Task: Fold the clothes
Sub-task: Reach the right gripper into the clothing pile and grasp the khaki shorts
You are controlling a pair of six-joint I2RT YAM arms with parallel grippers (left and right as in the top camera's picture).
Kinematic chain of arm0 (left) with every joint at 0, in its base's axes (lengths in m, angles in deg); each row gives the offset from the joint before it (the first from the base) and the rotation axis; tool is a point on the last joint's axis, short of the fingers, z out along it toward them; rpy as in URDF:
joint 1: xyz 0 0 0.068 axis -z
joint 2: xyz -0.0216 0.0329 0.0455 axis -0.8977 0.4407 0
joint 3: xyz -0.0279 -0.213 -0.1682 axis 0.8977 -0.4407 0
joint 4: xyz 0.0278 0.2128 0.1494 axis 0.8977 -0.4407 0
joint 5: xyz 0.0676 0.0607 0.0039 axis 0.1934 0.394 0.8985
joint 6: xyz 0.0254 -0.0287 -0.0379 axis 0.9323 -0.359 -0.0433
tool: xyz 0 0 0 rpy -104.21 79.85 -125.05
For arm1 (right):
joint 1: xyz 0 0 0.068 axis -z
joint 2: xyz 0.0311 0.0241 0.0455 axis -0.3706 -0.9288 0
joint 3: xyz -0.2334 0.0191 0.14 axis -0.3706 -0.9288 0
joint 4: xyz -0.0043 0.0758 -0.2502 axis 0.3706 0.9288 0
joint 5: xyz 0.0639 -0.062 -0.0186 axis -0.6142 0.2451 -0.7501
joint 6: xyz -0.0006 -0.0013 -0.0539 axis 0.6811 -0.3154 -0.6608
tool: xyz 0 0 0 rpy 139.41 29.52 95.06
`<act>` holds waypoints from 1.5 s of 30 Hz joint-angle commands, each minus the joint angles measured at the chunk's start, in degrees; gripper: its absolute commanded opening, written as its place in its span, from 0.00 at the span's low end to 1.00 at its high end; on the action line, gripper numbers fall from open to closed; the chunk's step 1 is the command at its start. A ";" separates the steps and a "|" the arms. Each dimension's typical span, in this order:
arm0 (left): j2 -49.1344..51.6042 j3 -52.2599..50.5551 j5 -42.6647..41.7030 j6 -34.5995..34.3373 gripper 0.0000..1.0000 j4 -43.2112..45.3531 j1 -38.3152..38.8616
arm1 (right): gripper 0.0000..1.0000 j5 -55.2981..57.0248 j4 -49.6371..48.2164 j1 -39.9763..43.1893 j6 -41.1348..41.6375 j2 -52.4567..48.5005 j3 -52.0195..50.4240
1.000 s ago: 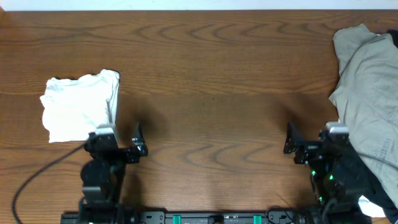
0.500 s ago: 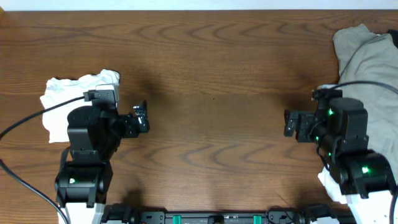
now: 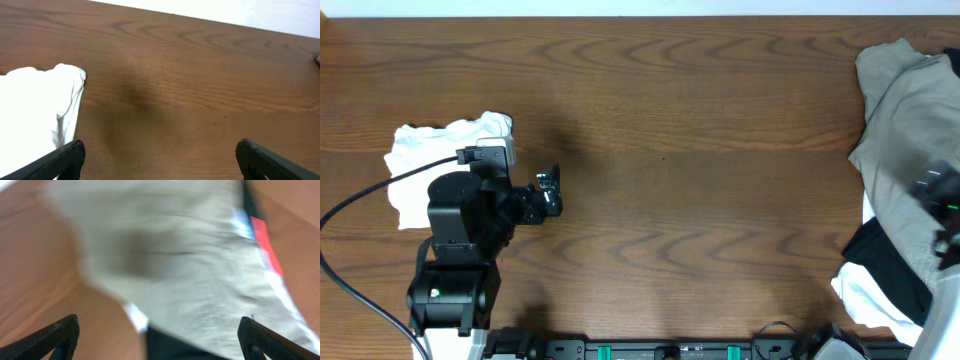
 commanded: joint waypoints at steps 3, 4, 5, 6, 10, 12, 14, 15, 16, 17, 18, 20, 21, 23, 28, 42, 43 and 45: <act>0.92 1.33 -0.90 -0.37 0.98 -0.13 -0.24 | 0.96 -4.90 -1.11 15.65 2.84 -11.21 0.46; 0.94 1.33 -0.90 -0.37 0.98 -0.13 -0.24 | 0.93 -5.81 -1.46 16.94 2.84 -12.68 0.46; 0.92 1.33 -0.90 -0.37 0.98 -0.13 -0.24 | 0.91 -6.80 -1.84 18.45 2.84 -14.64 0.46; 0.92 1.33 -0.90 -0.37 0.98 -0.13 -0.24 | 0.89 -7.52 -1.95 19.67 2.86 -16.52 0.46; 0.92 1.33 -0.90 -0.37 0.98 -0.13 -0.24 | 0.84 -7.65 -1.05 21.90 3.48 -22.34 0.46; 0.92 1.33 -0.90 -0.37 0.98 -0.13 -0.24 | 0.83 -7.15 -0.50 22.05 3.45 -24.55 0.46; 0.92 1.33 -0.92 -0.37 0.98 -0.13 -0.24 | 0.83 -6.43 -0.26 22.10 3.48 -25.55 0.46; 0.92 1.33 -0.90 -0.37 0.98 -0.13 -0.22 | 0.83 -5.64 -0.09 22.12 3.48 -25.66 0.46; 0.92 1.33 -0.90 -0.37 0.98 -0.13 -0.22 | 0.83 -4.74 0.11 22.12 3.48 -25.66 0.46; 0.94 1.33 -0.90 -0.37 0.98 -0.13 -0.22 | 0.83 -3.82 0.20 22.12 3.50 -25.62 0.46; 0.94 1.33 -0.90 -0.37 0.98 -0.13 -0.24 | 0.83 -3.17 0.42 22.14 3.52 -25.62 0.48; 0.92 1.33 -0.90 -0.37 0.98 -0.13 -0.24 | 0.84 -2.62 0.74 22.29 3.93 -25.59 0.55; 0.92 1.33 -0.90 -0.37 0.98 -0.13 -0.24 | 0.84 -2.49 0.79 22.43 3.93 -25.59 0.59; 0.94 1.33 -0.92 -0.37 0.98 -0.13 -0.24 | 0.84 -2.54 0.81 22.43 3.91 -25.59 0.92; 1.53 1.33 -0.90 -0.37 0.98 -0.13 -0.22 | 0.84 -6.12 4.24 21.51 1.16 -25.59 6.58; 5.44 1.33 -0.90 -0.37 0.98 0.11 -0.24 | 0.85 -5.66 10.19 8.15 -3.45 -28.94 10.16; 5.42 1.33 -0.90 -0.37 0.98 0.11 -0.24 | 0.84 -5.42 10.14 7.80 -3.41 -29.70 9.66; 5.42 1.33 -0.90 -0.37 0.98 0.07 -0.24 | 0.84 -4.79 9.92 7.52 -3.34 -31.69 8.68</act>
